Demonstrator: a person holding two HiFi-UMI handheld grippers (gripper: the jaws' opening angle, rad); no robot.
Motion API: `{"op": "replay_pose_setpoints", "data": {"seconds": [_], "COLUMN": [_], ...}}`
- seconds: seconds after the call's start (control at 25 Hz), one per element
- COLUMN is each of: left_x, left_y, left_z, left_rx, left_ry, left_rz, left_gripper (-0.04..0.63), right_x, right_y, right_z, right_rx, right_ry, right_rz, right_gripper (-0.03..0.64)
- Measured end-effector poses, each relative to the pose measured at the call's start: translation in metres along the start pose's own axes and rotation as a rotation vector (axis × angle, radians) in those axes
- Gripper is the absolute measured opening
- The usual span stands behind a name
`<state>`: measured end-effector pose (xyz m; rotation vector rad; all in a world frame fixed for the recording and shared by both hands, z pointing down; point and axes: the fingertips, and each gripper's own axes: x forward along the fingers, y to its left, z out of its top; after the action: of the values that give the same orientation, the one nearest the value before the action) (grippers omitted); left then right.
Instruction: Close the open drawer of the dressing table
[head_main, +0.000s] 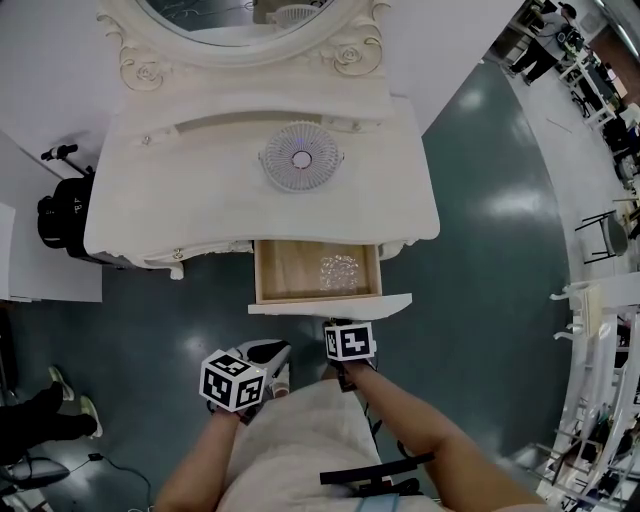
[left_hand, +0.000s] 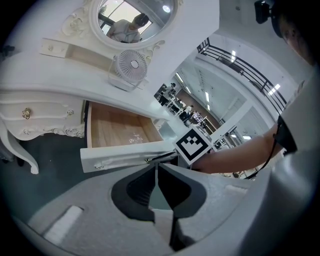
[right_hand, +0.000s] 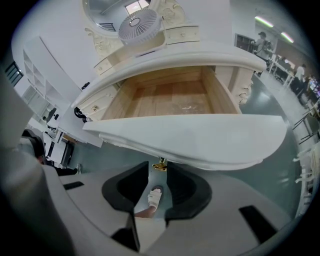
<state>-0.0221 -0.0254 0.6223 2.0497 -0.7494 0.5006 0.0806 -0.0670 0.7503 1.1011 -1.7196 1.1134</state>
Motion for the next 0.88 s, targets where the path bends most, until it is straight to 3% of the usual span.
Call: {"op": "replay_pose_setpoints", "data": {"seconds": [0.88], "left_x": [0.009], "left_y": [0.021], "left_z": [0.006], "left_rx": [-0.061], "left_ry": [-0.023], "left_rz": [0.002], "left_gripper": [0.011], "right_x": [0.01], "right_y": [-0.01], "right_z": [0.032], "right_rx": [0.019], "right_ry": [0.018], "right_rz": [-0.023], "right_gripper": [0.091]}}
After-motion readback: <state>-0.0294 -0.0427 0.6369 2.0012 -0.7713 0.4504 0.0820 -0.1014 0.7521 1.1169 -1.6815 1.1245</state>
